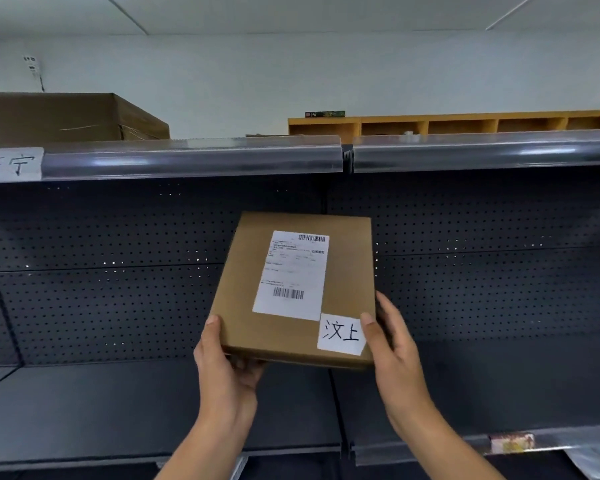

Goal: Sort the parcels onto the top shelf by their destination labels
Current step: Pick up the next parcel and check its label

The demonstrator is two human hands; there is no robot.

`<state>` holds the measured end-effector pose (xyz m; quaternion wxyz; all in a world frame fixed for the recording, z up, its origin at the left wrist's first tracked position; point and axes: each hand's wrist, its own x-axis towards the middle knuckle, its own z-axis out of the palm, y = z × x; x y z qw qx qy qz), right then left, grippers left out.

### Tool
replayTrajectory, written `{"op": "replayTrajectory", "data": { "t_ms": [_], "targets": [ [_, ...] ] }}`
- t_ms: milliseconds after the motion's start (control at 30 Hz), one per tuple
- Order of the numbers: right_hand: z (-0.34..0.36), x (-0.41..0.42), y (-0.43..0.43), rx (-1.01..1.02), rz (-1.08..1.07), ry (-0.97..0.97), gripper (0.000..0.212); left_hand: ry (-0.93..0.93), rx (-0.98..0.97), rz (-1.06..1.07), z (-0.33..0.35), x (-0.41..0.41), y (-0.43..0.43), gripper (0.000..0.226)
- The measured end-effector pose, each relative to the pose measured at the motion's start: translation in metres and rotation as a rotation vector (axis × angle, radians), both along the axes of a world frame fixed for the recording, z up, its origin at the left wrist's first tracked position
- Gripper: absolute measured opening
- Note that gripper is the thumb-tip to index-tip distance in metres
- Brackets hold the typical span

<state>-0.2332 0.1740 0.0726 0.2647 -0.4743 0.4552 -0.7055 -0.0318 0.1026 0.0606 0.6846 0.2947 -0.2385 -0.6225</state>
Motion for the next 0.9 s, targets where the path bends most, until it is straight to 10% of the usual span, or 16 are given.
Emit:
{"op": "replayTrajectory", "data": {
  "t_ms": [133,333,900],
  "targets": [
    [-0.004,-0.015,-0.001,-0.031,-0.067,-0.187,0.038,-0.288,-0.023,-0.045,-0.004,0.013,0.006,0.016],
    [-0.01,-0.021,0.004,-0.03,0.0,-0.219,0.037,-0.629,-0.12,-0.163,0.009,0.028,0.0,0.043],
    [0.018,-0.003,0.054,-0.313,-0.029,-0.075,0.036,-0.634,-0.283,-0.01,0.043,0.034,0.065,0.053]
  ]
}}
